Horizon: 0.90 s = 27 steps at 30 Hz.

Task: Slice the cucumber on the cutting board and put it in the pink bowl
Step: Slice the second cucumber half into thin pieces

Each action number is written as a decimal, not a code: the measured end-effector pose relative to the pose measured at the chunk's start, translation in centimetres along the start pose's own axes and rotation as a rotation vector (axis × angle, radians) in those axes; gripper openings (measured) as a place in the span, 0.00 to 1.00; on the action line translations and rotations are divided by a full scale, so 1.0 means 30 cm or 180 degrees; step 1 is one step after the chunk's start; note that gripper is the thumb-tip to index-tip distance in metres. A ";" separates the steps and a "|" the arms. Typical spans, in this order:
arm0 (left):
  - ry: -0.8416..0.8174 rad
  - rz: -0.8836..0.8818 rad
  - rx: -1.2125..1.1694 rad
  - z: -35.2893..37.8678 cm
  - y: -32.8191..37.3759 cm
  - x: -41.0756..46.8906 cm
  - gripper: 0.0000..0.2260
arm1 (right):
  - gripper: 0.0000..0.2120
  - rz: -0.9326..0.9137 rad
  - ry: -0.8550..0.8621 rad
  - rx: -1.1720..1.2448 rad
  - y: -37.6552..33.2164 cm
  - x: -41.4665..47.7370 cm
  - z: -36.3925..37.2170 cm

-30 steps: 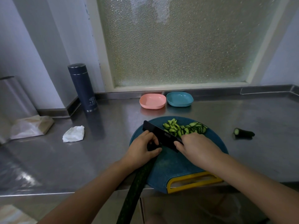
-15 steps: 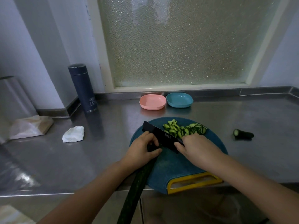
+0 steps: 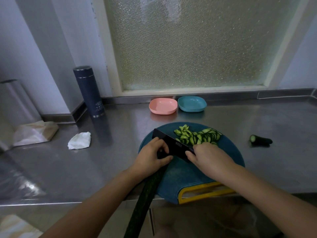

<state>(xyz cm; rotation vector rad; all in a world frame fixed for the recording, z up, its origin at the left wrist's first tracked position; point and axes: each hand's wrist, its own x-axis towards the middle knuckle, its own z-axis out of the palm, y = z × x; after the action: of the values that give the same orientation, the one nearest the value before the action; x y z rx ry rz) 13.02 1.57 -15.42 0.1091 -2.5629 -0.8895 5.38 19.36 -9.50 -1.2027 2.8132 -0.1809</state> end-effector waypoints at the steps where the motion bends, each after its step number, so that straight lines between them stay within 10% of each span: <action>1: -0.0003 -0.0004 0.0001 -0.001 0.001 0.000 0.11 | 0.18 -0.0011 -0.0007 0.0038 0.002 -0.002 -0.002; 27: -0.0021 -0.0010 -0.0011 -0.002 0.002 -0.003 0.14 | 0.19 -0.0100 -0.0038 0.0136 -0.001 0.008 -0.030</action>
<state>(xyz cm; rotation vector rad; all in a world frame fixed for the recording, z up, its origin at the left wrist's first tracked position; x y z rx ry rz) 13.12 1.62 -15.38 0.1095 -2.5678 -0.8969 5.13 19.25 -8.62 -1.2351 2.7666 -0.2339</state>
